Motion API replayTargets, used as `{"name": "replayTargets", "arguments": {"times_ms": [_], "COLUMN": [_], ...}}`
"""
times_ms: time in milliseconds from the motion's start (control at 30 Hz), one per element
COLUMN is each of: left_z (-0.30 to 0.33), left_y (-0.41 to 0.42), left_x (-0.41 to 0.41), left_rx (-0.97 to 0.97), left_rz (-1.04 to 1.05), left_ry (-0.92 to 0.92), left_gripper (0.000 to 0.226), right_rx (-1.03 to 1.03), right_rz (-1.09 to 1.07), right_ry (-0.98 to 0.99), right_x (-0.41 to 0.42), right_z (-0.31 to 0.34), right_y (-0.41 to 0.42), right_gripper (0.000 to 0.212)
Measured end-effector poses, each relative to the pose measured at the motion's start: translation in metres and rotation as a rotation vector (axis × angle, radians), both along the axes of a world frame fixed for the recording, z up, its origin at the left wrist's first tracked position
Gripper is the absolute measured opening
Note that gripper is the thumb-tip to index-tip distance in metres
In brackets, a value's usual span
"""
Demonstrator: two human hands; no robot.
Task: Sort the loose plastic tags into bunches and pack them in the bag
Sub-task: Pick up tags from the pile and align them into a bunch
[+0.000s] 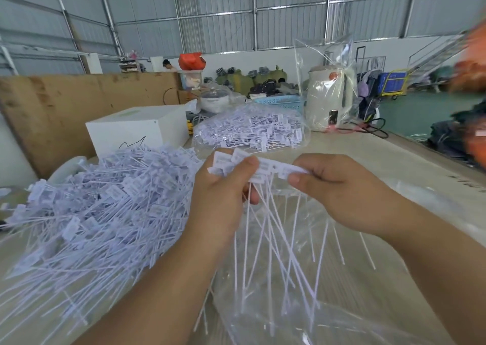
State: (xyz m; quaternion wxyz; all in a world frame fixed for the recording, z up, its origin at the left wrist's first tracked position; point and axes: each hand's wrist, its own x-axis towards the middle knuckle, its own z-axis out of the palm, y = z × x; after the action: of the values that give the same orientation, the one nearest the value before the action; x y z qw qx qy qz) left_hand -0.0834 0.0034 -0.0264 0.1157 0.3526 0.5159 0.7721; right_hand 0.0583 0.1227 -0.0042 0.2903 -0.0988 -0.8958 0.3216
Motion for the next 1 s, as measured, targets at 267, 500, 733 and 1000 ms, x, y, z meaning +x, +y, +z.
{"name": "replayTargets", "arguments": {"times_ms": [267,500,733,1000], "left_z": [-0.002,0.001,0.000,0.003], "left_y": [0.006,-0.003,-0.006,-0.006], "left_x": [0.014,0.008,0.015,0.006], "left_rx": [0.082,-0.018,-0.065,-0.055], "left_rz": [0.019,0.027,-0.083,-0.108], "left_ry": [-0.088,0.102,0.258,0.184], "left_gripper": [0.013,0.007,0.007,0.008], "right_rx": [-0.157,-0.140,-0.102,-0.111], "right_rz": [-0.147,0.143,0.205,0.194], "right_ry": [0.380,0.123,-0.054,-0.020], "right_x": [-0.016,-0.006,-0.006,-0.003], "right_z": [-0.004,-0.006,-0.010,-0.005], "right_y": [-0.011,0.000,-0.001,-0.004], "right_gripper": [0.035,0.016,0.039,0.024]}}
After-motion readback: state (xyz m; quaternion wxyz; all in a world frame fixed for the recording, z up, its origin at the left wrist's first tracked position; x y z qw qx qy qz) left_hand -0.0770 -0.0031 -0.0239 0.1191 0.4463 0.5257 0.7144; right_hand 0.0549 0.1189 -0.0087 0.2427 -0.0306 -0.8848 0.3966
